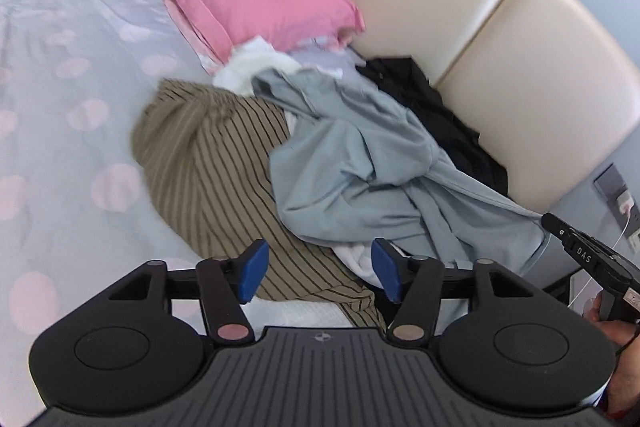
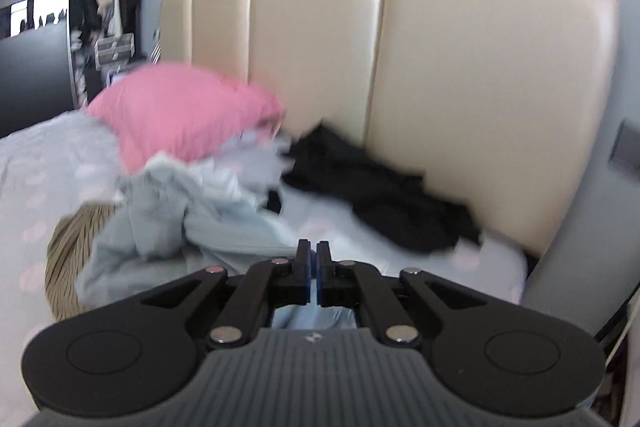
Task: Fold clothes
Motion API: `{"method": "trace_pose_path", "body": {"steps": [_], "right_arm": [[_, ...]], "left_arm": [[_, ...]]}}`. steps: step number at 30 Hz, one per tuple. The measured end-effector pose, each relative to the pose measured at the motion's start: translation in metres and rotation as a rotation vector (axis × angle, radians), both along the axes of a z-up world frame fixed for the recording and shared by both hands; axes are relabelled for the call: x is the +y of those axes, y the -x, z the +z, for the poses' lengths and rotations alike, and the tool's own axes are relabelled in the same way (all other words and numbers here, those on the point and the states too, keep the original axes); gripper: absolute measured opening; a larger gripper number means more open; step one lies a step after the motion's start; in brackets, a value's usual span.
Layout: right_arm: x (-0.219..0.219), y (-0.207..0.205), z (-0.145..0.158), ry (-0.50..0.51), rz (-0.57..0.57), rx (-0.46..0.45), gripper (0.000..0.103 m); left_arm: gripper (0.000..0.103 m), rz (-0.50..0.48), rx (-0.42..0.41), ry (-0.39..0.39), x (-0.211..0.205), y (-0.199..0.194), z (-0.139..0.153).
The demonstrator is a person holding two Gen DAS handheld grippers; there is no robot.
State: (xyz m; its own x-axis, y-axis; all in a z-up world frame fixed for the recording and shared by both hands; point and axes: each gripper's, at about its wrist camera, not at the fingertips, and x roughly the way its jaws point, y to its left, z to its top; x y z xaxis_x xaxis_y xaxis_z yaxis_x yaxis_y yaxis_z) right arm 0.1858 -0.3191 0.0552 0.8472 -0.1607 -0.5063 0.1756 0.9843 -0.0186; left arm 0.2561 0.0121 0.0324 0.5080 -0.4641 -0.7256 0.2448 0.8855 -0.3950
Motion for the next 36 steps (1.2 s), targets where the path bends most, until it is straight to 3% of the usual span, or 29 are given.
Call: {"method": "trace_pose_path", "body": {"steps": [1,4,8,12,15,17,18,19,20,22,27,31,36], "right_arm": [[0.000,-0.002,-0.004,-0.018,0.015,0.000,0.014],[0.009,-0.016,-0.011,-0.059,0.110,-0.013,0.049],[0.041,-0.041,-0.028,-0.001,0.246,-0.006,0.059],[0.057,-0.062,-0.045,0.078,0.278,0.005,0.061],[0.056,-0.072,-0.052,0.073,0.265,0.018,0.051],[0.055,-0.076,-0.055,0.069,0.255,0.033,0.020],[0.056,-0.076,-0.056,0.072,0.252,0.039,0.014],[0.057,-0.075,-0.057,0.075,0.251,0.044,0.009],[0.058,-0.073,-0.056,0.077,0.249,0.039,0.007],[0.060,-0.069,-0.054,0.081,0.247,0.024,0.004],[0.071,-0.048,-0.033,0.086,0.269,-0.042,0.002],[0.087,-0.027,-0.007,0.094,0.307,-0.100,0.001],[0.112,0.002,0.039,0.082,0.369,-0.167,0.001]], "left_arm": [[0.057,-0.010,0.011,-0.003,-0.006,-0.006,-0.008],[0.062,-0.030,0.039,-0.011,-0.024,-0.026,-0.029],[0.063,-0.024,0.087,0.007,-0.040,-0.049,-0.058],[0.063,0.007,0.106,0.065,-0.043,-0.068,-0.075],[0.060,0.020,0.094,0.065,-0.048,-0.076,-0.079],[0.042,0.034,0.089,0.069,-0.050,-0.080,-0.080],[0.037,0.044,0.088,0.069,-0.050,-0.080,-0.081],[0.024,0.057,0.087,0.065,-0.050,-0.080,-0.081],[0.013,0.069,0.087,0.061,-0.049,-0.080,-0.081],[0.006,0.089,0.073,0.068,-0.044,-0.076,-0.078],[0.005,0.105,-0.019,0.033,-0.027,-0.055,-0.042],[0.000,0.150,-0.132,-0.058,-0.001,-0.025,0.005],[0.000,0.259,-0.176,-0.073,0.071,0.015,0.059]]}}
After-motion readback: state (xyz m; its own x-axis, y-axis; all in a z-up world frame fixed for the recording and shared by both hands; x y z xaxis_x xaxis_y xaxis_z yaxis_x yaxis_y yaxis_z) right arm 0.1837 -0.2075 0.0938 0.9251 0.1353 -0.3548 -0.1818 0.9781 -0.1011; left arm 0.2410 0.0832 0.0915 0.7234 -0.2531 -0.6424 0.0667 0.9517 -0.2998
